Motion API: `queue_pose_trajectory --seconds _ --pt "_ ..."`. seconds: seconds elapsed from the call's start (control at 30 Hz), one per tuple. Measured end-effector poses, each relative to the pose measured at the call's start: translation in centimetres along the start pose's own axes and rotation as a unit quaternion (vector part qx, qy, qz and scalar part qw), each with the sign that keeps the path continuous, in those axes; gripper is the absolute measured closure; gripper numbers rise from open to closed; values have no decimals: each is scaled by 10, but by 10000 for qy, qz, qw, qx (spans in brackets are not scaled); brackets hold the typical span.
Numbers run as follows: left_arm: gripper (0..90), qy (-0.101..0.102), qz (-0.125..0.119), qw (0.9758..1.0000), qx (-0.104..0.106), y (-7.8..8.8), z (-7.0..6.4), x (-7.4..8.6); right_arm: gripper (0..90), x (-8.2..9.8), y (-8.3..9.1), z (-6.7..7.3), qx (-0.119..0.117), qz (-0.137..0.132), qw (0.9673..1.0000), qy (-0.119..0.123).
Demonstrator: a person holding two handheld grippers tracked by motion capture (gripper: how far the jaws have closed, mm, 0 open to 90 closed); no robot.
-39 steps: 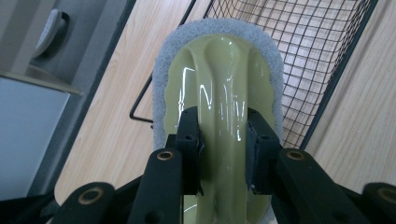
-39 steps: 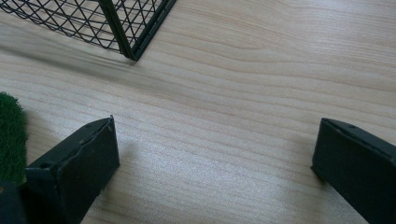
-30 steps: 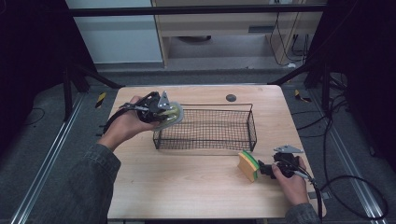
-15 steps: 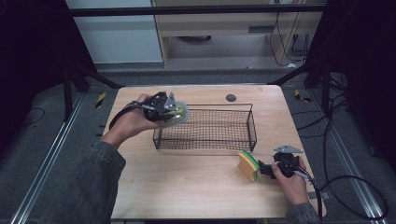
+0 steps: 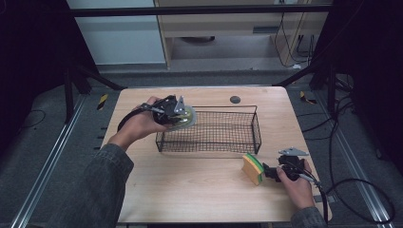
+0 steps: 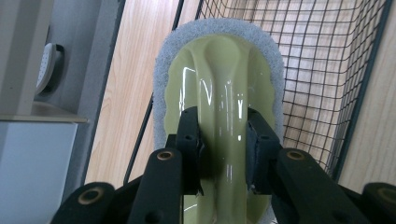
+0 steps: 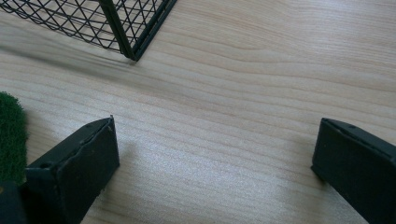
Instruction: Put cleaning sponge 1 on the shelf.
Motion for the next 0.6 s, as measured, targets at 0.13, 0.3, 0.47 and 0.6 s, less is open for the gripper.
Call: queue_pose_trajectory --seconds 0.13,0.3,0.47,0.6 --pt "708 9 -2 10000 27 -3 0 0 8 0 0 0 -4 2 10000 16" --pt "708 -43 28 10000 53 -6 -1 1 8 0 0 0 -4 -1 10000 8" --pt "707 -50 61 9999 77 -9 -1 3 8 0 0 0 -9 -1 10000 10" --pt "707 -36 75 9999 127 -13 -2 5 8 0 0 0 -11 -2 10000 10"
Point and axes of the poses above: each handheld gripper's, and its own axes: y roughly backward along the jaws, x roughly out of its underside, z roughly to its left, the point moved 5 cm from there along -y, roughly forward along the jaws, and after that the axes turned 7 degrees about -z, right-handed, at the moved point
